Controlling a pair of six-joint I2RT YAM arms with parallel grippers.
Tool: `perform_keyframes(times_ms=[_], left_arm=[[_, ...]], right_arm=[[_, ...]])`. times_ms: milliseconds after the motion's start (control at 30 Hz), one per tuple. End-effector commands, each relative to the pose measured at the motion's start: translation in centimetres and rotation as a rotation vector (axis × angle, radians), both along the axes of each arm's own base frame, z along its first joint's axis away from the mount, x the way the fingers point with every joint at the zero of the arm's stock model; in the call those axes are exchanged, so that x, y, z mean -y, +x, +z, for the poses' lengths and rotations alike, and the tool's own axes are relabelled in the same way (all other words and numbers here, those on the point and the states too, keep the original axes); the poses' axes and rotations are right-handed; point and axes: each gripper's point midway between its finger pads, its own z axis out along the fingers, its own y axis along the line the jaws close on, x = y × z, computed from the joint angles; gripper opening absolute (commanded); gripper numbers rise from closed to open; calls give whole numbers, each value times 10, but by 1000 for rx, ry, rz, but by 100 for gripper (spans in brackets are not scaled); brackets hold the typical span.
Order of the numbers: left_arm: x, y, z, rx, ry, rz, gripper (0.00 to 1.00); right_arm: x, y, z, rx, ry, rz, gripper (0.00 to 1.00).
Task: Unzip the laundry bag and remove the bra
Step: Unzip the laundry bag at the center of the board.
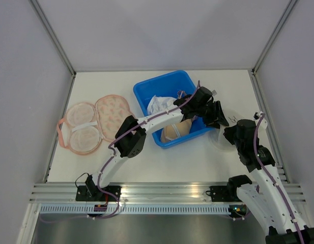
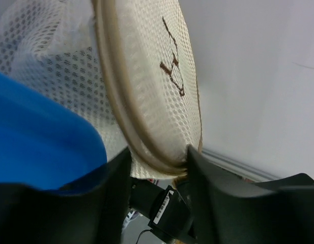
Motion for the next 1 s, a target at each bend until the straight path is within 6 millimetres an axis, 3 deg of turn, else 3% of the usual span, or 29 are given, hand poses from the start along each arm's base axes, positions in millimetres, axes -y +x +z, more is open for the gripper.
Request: perform_keyframes(times_ms=[0, 200, 333, 600, 733, 867, 967], left_arm=[[21, -8, 31, -23, -143, -50, 46], [32, -3, 48, -1, -241, -56, 9], [40, 6, 53, 5, -282, -32, 2], [52, 19, 55, 11, -355, -6, 2], [54, 21, 52, 18, -366, -16, 2], [57, 18, 53, 46, -361, -47, 3], [51, 15, 47, 46, -318, -71, 28]], right_arm=[[3, 3, 15, 54, -6, -8, 0], [8, -5, 7, 31, -37, -16, 0], [22, -12, 0, -34, -87, -69, 0], [51, -32, -2, -115, -192, -186, 0], [44, -39, -13, -140, -174, -138, 0], [18, -25, -18, -128, -101, -19, 0], [4, -14, -9, -62, -36, 16, 0]])
